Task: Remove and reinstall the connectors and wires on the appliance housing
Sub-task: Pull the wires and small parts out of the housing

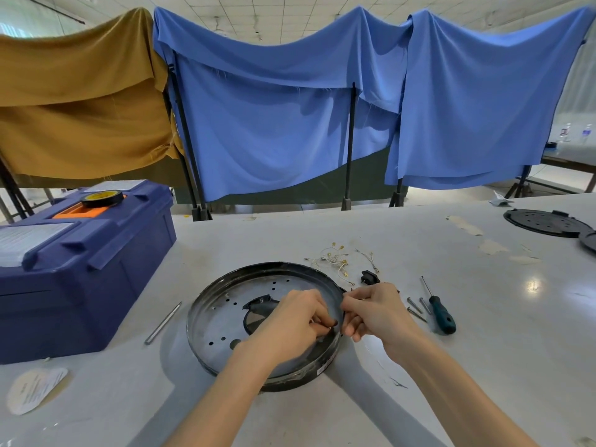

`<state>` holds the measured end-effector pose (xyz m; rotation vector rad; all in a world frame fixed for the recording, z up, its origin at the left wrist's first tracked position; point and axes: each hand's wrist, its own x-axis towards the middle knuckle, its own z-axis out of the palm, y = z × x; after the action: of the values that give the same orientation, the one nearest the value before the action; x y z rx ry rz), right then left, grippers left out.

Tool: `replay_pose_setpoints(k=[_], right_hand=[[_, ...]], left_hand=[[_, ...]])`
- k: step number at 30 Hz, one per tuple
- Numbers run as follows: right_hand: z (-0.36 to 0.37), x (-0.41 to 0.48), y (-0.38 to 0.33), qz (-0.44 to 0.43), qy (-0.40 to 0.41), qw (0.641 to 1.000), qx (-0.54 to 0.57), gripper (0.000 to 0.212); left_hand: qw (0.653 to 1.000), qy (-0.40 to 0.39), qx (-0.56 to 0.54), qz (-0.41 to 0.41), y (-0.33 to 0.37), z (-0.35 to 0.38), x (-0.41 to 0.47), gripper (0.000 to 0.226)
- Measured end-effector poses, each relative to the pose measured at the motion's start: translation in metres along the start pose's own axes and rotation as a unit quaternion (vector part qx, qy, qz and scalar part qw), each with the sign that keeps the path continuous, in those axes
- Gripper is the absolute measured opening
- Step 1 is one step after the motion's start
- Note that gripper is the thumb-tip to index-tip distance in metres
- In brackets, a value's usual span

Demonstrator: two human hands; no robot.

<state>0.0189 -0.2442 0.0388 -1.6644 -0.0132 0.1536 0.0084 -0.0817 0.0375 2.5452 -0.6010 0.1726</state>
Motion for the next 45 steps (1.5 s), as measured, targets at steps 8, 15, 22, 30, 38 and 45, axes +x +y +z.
replay_pose_setpoints(k=[8,15,22,30,38,45], right_hand=[[-0.002,0.006,0.007,-0.020,0.031,0.999,-0.026,0.011],[-0.014,0.023,0.019,-0.077,0.133,0.972,-0.176,0.031],[-0.004,0.038,0.028,-0.099,0.079,0.979,-0.162,0.050],[0.000,0.045,0.034,-0.059,0.102,0.989,-0.094,0.061],[-0.002,0.046,0.035,-0.054,0.093,0.986,-0.128,0.062],[0.001,0.048,0.033,-0.045,0.117,0.982,-0.140,0.033]], left_hand=[[0.999,-0.029,-0.032,-0.018,-0.011,0.006,-0.005,0.023],[0.996,-0.062,-0.044,-0.037,-0.013,0.001,-0.002,0.035],[0.996,-0.043,-0.046,-0.060,-0.022,-0.004,-0.005,0.047],[0.992,-0.110,-0.003,-0.058,-0.031,0.001,-0.006,0.063],[0.990,-0.138,-0.028,-0.017,-0.034,-0.010,0.002,0.060],[0.988,-0.145,-0.060,-0.016,-0.037,-0.012,-0.001,0.058]])
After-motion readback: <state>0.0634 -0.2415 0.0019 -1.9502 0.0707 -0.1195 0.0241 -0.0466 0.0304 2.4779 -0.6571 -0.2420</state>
